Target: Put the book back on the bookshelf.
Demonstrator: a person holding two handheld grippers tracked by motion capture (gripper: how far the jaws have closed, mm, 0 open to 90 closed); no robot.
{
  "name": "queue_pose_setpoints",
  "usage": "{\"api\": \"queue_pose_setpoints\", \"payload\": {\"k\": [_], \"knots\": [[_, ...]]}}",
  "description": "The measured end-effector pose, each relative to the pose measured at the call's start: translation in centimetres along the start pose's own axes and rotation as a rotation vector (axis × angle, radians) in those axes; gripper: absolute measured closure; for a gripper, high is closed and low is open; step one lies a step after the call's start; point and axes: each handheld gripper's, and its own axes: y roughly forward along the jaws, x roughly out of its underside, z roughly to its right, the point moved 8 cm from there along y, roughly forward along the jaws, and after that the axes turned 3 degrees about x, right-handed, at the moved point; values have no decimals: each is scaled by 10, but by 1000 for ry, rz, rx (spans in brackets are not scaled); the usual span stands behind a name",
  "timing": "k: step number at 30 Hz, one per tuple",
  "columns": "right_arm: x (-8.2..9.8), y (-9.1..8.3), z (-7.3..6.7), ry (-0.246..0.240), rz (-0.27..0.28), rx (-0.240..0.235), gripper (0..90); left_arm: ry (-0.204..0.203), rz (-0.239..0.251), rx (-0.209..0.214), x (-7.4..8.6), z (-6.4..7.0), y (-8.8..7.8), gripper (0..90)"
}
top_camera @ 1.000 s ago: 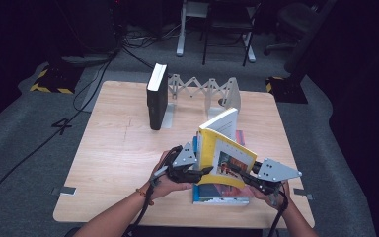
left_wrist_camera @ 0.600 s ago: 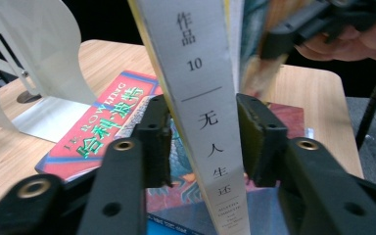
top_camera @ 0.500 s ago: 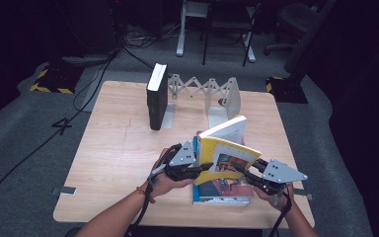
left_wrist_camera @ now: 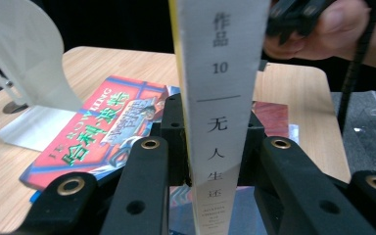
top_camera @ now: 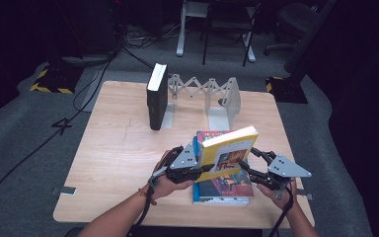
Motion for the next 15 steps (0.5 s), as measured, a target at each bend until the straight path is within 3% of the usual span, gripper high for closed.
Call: {"api": "queue_pose_setpoints", "payload": {"k": [4, 6, 9, 13, 15], "knots": [[13, 8, -1, 47, -45, -48, 365, -8, 21, 1, 1, 1, 1, 739], [14, 11, -5, 29, -50, -62, 383, -20, 40, 12, 2, 2, 3, 732], [13, 12, -11, 18, -55, -73, 412, -20, 31, 9, 7, 3, 10, 691], [13, 15, -19, 2, -66, -87, 403, -33, 74, 21, 6, 5, 13, 682], [13, 15, -20, -4, -64, -84, 406, -41, 82, 40, 6, 5, 13, 635]]}}
